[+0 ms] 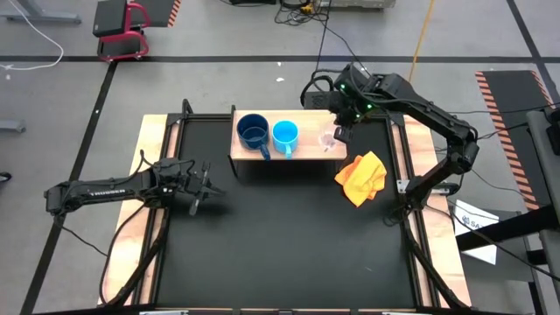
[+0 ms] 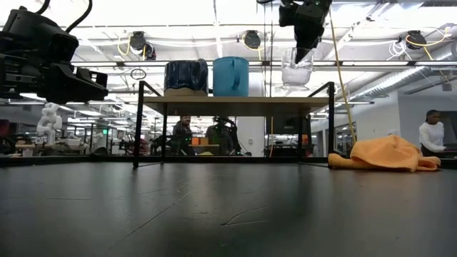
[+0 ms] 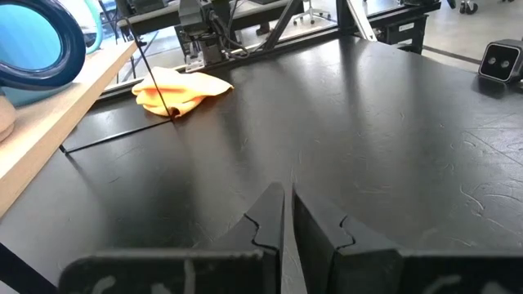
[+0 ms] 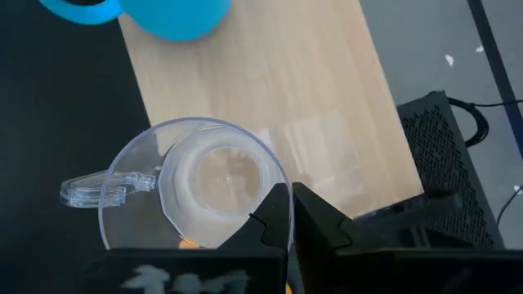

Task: Stack small to large cups/mugs on shelf
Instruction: Put the transparent mug on the shelf

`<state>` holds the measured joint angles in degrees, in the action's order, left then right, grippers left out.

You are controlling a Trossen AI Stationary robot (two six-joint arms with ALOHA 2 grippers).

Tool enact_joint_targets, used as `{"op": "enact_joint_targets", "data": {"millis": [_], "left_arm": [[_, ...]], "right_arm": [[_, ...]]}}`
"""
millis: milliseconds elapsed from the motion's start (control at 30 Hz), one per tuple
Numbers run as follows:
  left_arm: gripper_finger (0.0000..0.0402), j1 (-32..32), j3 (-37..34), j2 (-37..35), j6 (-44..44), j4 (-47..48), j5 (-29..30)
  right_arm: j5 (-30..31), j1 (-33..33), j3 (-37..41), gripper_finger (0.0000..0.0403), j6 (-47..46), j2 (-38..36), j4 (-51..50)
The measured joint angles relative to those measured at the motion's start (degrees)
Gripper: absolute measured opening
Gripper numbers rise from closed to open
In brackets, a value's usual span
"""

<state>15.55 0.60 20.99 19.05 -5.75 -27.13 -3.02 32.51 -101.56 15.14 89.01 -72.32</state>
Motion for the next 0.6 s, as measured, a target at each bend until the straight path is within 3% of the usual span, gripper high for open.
{"op": "enact_joint_targets", "data": {"millis": [600], "left_arm": [[0.0031,0.00,0.00,-0.02,0.09,-0.01,-0.32]], "right_arm": [[0.28,-1.13,0.00,0.0000,0.13,4.40,0.79]]}}
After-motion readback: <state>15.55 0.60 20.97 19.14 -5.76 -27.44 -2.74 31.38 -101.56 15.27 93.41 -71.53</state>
